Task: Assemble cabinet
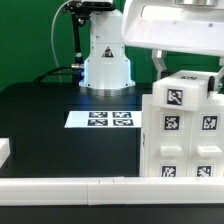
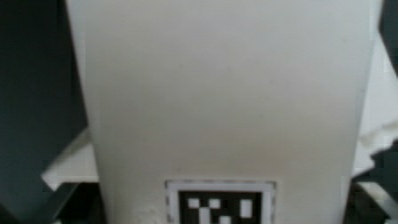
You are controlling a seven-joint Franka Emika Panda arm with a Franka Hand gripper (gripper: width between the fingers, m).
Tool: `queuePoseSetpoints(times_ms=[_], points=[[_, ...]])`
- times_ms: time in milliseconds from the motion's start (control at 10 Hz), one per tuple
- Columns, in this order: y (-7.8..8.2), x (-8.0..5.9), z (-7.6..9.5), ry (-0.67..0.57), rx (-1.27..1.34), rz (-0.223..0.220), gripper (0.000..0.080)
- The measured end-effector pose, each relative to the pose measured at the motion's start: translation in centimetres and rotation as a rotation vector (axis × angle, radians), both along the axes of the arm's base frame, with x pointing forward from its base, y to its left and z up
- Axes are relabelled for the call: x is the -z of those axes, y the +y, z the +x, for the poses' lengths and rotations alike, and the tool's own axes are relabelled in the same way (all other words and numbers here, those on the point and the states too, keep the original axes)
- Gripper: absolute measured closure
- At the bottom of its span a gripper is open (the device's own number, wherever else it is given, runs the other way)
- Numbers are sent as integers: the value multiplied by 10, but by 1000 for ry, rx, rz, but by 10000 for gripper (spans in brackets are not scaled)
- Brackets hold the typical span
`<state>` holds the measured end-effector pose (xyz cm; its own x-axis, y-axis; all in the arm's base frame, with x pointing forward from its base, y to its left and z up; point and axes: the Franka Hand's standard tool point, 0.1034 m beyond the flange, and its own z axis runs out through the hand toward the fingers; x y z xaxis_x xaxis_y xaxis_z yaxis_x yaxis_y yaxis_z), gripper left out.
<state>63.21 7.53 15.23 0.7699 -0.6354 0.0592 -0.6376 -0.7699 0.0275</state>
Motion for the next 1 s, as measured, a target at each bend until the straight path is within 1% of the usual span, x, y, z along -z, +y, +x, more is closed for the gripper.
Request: queuePoseSetpoints(times_ms=[200, 300, 600, 700, 800, 1000], points=[[3, -1, 2, -35, 266, -3, 246], [3, -2, 1, -43, 316, -20, 246], [0, -1, 0, -43, 507, 1, 246], [0, -1, -2, -34, 641, 24, 246], [1, 0, -3, -32, 742, 38, 246], [1, 0, -4, -29, 899, 50, 246]])
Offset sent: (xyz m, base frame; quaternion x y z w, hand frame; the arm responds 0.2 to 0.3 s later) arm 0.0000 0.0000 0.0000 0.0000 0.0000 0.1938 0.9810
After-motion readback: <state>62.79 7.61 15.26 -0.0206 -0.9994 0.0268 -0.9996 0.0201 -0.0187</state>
